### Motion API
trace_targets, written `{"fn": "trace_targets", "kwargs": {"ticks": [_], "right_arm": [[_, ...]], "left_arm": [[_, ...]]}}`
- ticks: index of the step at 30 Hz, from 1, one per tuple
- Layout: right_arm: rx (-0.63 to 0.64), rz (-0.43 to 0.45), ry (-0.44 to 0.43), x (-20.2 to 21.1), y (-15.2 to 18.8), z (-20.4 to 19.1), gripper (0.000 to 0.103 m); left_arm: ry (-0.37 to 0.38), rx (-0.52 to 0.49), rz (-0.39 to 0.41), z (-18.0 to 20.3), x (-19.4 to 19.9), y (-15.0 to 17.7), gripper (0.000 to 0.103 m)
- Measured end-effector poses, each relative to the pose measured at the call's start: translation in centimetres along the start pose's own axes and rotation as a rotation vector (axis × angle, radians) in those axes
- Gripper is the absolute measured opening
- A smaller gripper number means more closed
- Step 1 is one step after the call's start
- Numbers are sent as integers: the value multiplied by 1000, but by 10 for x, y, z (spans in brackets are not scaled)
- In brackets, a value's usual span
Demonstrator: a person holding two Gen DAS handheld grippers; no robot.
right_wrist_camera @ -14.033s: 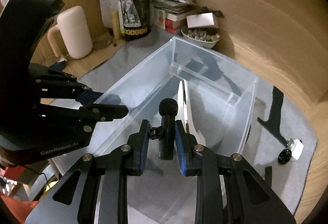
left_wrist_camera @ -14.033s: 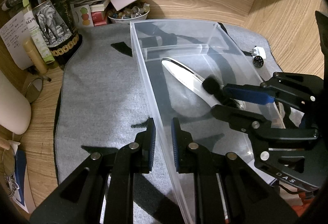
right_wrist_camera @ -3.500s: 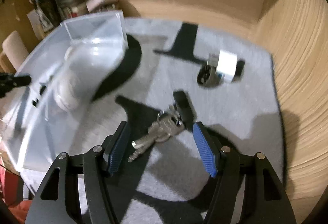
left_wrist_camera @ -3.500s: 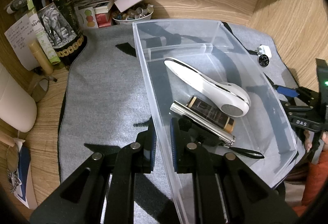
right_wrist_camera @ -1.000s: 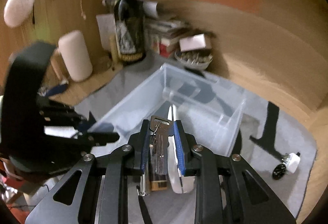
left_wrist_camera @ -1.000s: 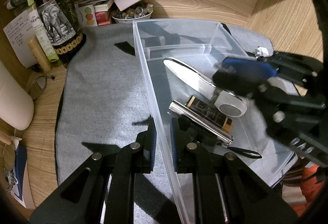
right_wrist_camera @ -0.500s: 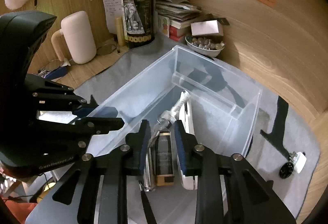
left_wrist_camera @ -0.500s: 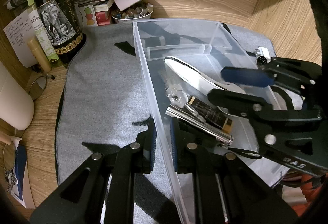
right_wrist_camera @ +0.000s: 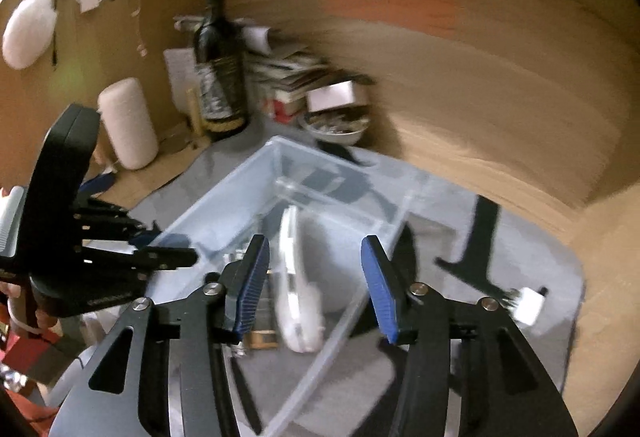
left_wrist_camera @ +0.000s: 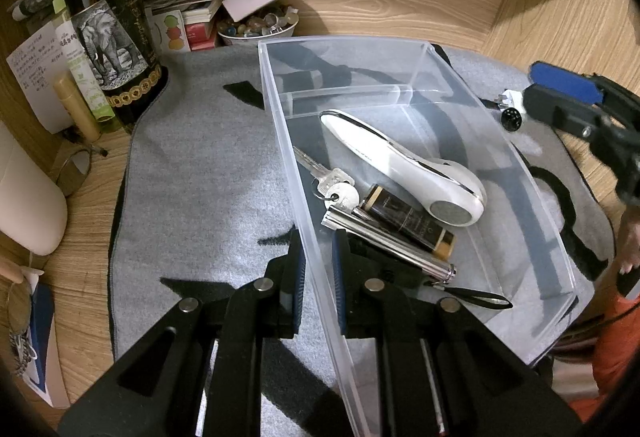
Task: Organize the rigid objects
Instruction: 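Grasp the small black dongle on the mat with the right tool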
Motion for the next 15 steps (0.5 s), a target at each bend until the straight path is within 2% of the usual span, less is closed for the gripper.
{"fn": "trace_targets", "kwargs": {"ticks": [2,3,10,15], "right_arm": [[-19,9,39,6,2,14,57],[-31,13,57,8,4,22,58],[-117,-24,156,15,29,72,58],[-167,-120,209,-2,64,100,58]], "left_arm": [[-1,0,0,0,0,0,12],[-2,-1,0,0,0,0,12],[-3,-1,0,1,0,0,12],[-3,-2,0,1,0,-1,12]]}}
Point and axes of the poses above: each gripper's, at about its wrist camera, not at the fingertips, and x roughly against the way its jaws point, z to its right, y to its underside, the point moved 4 cm from there along -x, roughly the way its jaws point, and after that the axes turned 7 degrees about z, right-handed, at the moved point
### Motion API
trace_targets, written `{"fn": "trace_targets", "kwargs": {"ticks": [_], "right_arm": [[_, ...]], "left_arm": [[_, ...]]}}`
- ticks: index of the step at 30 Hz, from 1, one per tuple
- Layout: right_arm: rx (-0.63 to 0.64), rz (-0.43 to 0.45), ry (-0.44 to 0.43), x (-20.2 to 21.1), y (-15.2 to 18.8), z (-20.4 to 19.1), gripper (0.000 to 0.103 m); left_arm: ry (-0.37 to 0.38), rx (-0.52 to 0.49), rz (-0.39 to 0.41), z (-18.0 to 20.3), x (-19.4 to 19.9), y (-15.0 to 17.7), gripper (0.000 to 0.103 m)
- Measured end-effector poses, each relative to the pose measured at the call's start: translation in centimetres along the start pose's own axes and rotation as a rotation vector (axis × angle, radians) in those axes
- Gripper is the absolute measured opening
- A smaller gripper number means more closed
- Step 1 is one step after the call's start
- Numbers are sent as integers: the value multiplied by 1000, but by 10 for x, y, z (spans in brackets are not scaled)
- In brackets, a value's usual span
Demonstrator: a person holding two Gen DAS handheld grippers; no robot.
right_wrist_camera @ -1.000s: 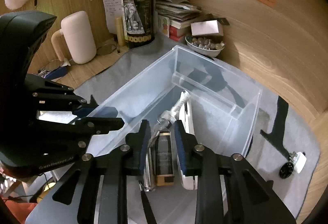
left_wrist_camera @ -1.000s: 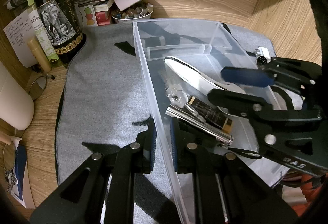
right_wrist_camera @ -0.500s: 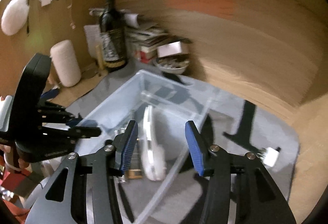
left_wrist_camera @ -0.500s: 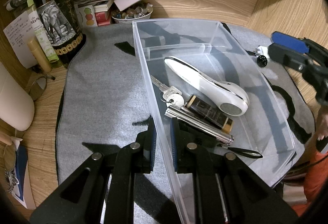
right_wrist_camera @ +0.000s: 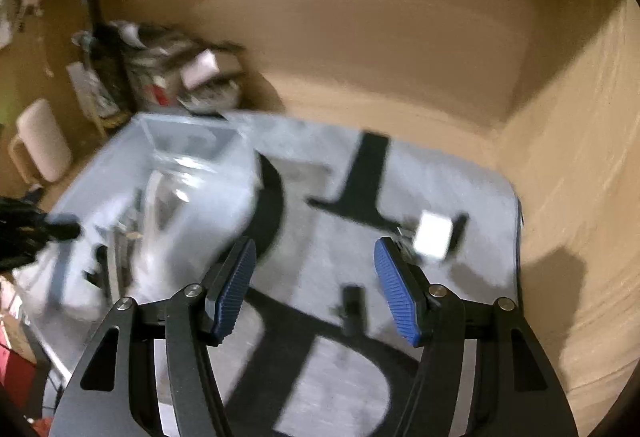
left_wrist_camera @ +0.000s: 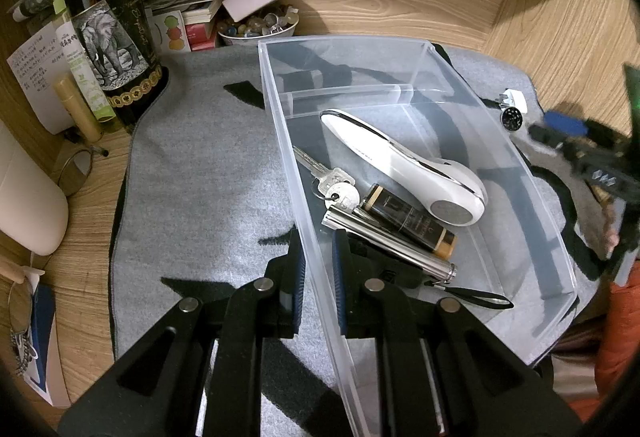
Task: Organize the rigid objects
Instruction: 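Grasp the small black dongle on the mat with the right tool, then place the black dongle into the clear box with the right tool and release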
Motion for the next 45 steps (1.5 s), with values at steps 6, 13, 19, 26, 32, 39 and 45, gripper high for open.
{"fn": "trace_targets", "kwargs": {"ticks": [6,13,19,26,32,39,45], "right_arm": [[-22,-126,26,-36,33,15,58],[-27,-138,5,-39,41,17,50],[-16,-128,-6,-36,41,12,24],[-9,-81,-24,-21,29,3,24],[24,20,-58,9,2,-16,24],[66,120,-99,34,-27,-43,24],[103,167,-157,43,-43,-71,24]], "left_arm": [[0,0,0,0,0,0,12],[-1,-1,0,0,0,0,12],[0,0,0,0,0,0,12],[0,0,0,0,0,0,12],[0,0,0,0,0,0,12],[1,0,0,0,0,0,12],[2,3,2,1,0,0,12]]}}
Point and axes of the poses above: each gripper's, at about its wrist camera, not at the fingertips, and x roughly against the way its jaws point, z to its right, y to its underside, the point moved 4 cm from there along -x, roughly the way its jaws point, and after that the axes turned 7 degrees about z, right-handed, at the moved point
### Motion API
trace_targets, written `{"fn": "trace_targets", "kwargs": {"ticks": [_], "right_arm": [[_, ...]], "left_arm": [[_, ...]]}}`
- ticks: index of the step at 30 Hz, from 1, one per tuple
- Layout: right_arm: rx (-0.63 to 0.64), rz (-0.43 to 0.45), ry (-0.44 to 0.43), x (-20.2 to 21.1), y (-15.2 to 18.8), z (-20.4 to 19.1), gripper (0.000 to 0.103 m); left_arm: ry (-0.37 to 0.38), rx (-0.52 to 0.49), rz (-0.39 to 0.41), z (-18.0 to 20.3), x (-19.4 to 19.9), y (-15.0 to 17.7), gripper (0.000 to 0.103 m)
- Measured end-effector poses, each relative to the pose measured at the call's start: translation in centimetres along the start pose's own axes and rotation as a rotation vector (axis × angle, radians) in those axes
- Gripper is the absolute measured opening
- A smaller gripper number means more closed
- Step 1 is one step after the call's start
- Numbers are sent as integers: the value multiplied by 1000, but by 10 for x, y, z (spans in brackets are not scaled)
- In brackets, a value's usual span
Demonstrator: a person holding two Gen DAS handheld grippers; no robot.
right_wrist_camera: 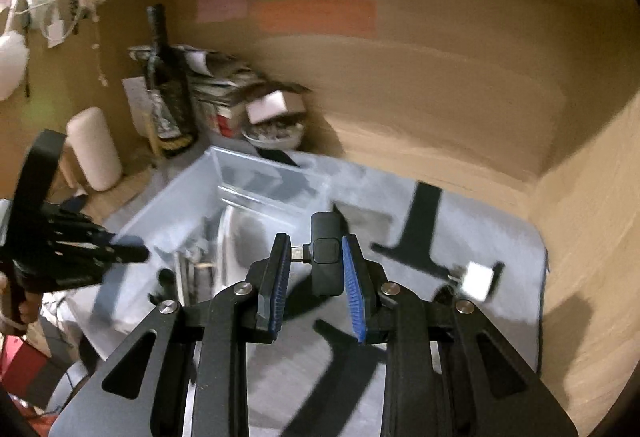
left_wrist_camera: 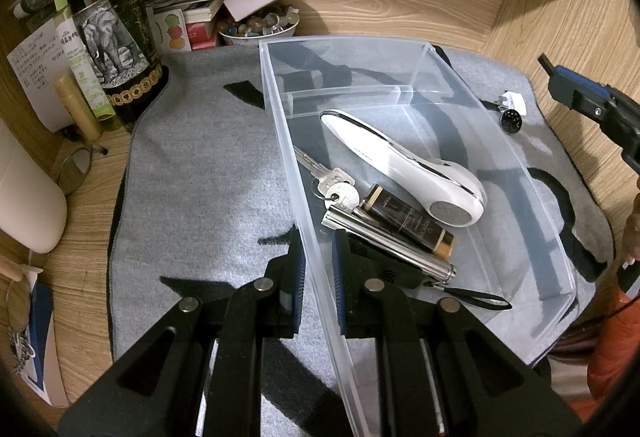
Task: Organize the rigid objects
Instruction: 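Place the black dongle into the clear box with the right tool and release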
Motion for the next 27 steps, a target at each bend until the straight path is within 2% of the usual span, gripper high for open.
{"fn": "trace_targets", "kwargs": {"ticks": [5,14,19,27], "right_arm": [[39,4,-56,-6,-7,-27,24],[105,-45,-157,-27,1,-68,24],[138,-87,-169,-39,9,-79,24],[196,-200,-176,-60,27,-92,24]], "left_arm": [[1,0,0,0,0,0,12],[1,1,0,0,0,0,12],[5,2,2,0,0,0,12],[11,1,6,-1,0,1,13]]}}
Point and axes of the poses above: each gripper's, at about its wrist camera, not at the fingertips, and x roughly against the way its jaws point, z to its right, y to its underside, the point moved 4 cm from there along -x, roughly the way its jaws point, and after that the axes turned 7 degrees about z, right-handed, at the moved point
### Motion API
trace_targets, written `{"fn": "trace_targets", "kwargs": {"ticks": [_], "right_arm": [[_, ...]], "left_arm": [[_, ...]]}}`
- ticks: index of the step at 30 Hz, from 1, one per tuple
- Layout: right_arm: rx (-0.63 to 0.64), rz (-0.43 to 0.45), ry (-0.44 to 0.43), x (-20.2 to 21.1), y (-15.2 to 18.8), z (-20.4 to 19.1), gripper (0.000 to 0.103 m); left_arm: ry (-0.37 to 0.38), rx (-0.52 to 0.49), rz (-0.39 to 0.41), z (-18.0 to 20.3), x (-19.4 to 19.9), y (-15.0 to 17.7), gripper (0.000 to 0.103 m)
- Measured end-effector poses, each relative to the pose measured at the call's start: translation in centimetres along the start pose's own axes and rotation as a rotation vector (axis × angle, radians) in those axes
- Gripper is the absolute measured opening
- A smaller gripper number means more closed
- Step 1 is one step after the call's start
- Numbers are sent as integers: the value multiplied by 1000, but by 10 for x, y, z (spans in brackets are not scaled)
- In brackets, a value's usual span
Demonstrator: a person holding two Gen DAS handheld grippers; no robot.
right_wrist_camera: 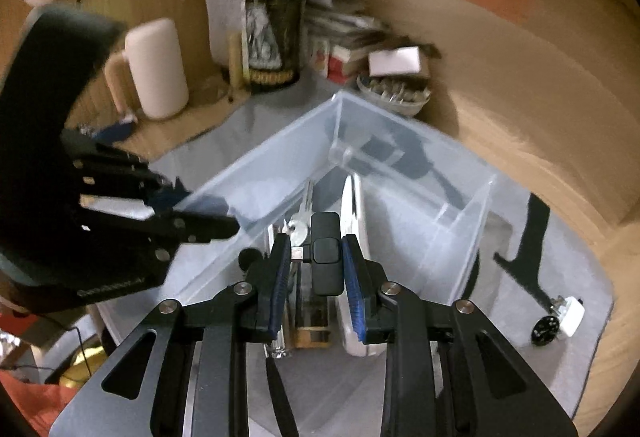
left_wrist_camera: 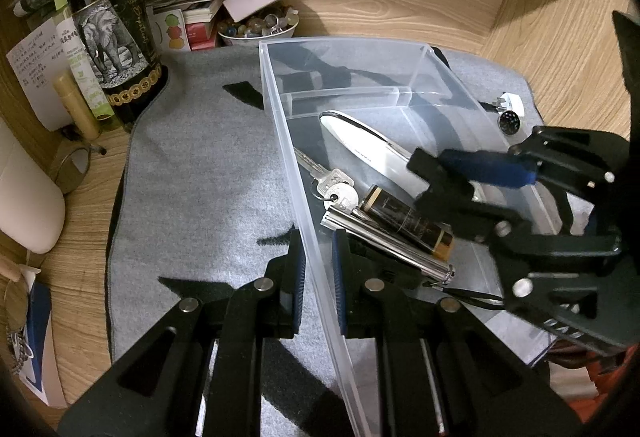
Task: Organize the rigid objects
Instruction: 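Place the black dongle into the clear box with the right tool and release, then grasp the dark round metal piece on the mat with the right tool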
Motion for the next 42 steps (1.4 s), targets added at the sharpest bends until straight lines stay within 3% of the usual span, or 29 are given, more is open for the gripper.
{"fn": "trace_targets", "kwargs": {"ticks": [5,7,10,21,23,33,37,42], "right_arm": [[6,-16,17,-2,3,1,25],[1,-12,15,0,2,1,30],[1,12,24,7,-1,3,40],[-50,102,78,42,-11,27,48],[-65,124,97,50,-11,34,60],[-168,172,230,79,-5,88,61],[-217,174,292,85,1,114,73],[-308,149,349,87,15,154,73]], "left_arm": [[0,0,0,-1,0,0,13],[1,1,0,-1,0,0,13],[1,2,1,-1,0,0,13],[2,3,1,-2,0,0,13],[2,4,0,-2,0,0,13],[-2,2,-1,-3,0,1,13],[1,4,0,-3,0,0,13],[-2,1,-1,-3,0,0,13]]}}
Point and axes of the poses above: each gripper's, at about its wrist camera, not at the fingertips, and x roughly against the way its jaws point, z to its right, y to its underside, the point moved 4 cm from there along -x, roughly the way its jaws point, and after that the axes turned 7 degrees about z, right-handed, at the moved point
